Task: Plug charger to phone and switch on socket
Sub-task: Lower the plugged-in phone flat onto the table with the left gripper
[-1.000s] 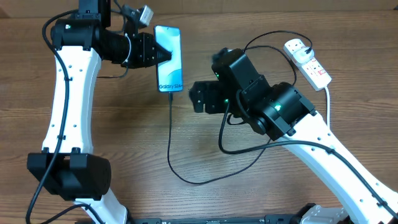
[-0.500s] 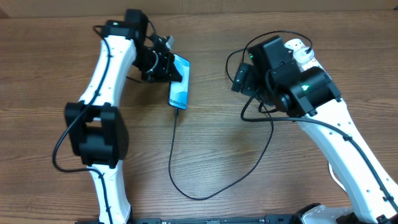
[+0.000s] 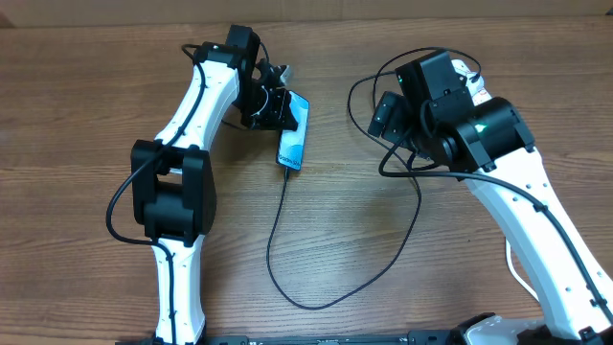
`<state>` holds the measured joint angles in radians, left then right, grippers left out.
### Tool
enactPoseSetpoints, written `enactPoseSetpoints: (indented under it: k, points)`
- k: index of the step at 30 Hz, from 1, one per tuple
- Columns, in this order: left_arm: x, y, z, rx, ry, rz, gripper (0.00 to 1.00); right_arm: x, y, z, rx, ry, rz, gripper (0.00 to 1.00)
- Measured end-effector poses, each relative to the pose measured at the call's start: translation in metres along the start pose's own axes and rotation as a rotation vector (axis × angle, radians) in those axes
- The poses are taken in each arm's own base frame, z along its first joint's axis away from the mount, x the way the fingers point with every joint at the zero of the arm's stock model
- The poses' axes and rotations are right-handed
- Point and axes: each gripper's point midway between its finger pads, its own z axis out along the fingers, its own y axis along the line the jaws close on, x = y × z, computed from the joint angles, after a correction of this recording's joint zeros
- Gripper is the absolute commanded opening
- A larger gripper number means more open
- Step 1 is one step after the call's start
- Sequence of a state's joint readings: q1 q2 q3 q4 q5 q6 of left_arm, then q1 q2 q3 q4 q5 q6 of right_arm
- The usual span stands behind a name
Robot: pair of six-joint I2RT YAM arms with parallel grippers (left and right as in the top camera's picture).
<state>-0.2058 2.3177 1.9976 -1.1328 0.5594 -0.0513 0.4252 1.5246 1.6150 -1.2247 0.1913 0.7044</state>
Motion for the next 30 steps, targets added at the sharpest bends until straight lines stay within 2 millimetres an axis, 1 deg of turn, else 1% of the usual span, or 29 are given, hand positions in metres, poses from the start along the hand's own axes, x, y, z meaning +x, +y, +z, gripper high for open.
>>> enactPoseSetpoints:
  k: [8, 16, 22, 25, 27, 30]
  points:
    - [-0.001, 0.008, 0.002, -0.037, -0.004, -0.018, 0.04, 0.005, 0.0, 0.022, 0.043, 0.044, 0.002, 0.93]
    - [-0.005, 0.017, 0.005, -0.077, -0.021, -0.042, 0.04, 0.006, -0.001, 0.022, 0.047, 0.048, 0.01, 0.93]
    - [0.001, 0.023, 0.013, -0.083, -0.005, -0.073, 0.04, 0.007, 0.0, 0.022, 0.045, 0.05, 0.013, 0.94]
    - [0.001, 0.024, 0.013, -0.086, -0.007, -0.079, 0.05, 0.007, 0.0, 0.022, 0.045, 0.051, 0.014, 0.94]
    - [0.001, 0.025, 0.013, -0.091, -0.008, -0.086, 0.07, 0.007, 0.0, 0.022, 0.045, 0.051, 0.014, 0.94]
    - [0.001, 0.027, 0.013, -0.106, -0.01, -0.103, 0.07, 0.007, 0.0, 0.022, 0.044, 0.051, 0.013, 0.94]
